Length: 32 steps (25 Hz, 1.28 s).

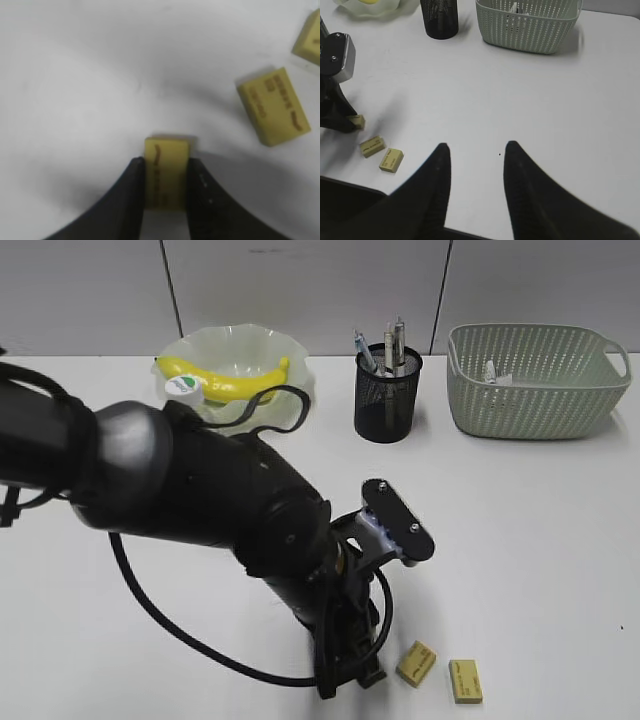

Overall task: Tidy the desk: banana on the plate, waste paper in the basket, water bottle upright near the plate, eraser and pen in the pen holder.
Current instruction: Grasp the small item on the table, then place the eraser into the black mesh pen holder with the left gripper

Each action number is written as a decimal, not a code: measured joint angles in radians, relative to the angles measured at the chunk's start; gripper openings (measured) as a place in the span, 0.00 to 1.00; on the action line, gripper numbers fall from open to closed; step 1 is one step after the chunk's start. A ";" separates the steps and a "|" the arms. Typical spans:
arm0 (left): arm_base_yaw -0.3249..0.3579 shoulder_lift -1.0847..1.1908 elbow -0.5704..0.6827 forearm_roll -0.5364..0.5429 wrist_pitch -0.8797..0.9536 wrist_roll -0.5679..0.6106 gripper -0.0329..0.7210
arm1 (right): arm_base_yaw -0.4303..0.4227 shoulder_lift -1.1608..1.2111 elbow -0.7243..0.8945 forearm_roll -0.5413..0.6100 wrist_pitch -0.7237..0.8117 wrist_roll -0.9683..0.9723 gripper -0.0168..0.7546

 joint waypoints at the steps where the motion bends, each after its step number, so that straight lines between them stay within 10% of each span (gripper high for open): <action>1: 0.001 -0.005 -0.010 0.007 0.001 0.000 0.29 | 0.000 0.000 0.000 0.000 0.000 0.000 0.40; 15: 0.253 0.078 -0.436 0.118 -0.706 0.000 0.29 | 0.000 0.000 0.000 0.000 0.001 0.000 0.40; 25: 0.295 0.333 -0.635 0.076 -0.702 0.000 0.30 | 0.000 0.000 0.000 0.000 0.001 0.000 0.40; 32: 0.303 0.333 -0.641 0.072 -0.677 0.000 0.56 | 0.000 0.000 0.000 0.000 0.001 0.000 0.39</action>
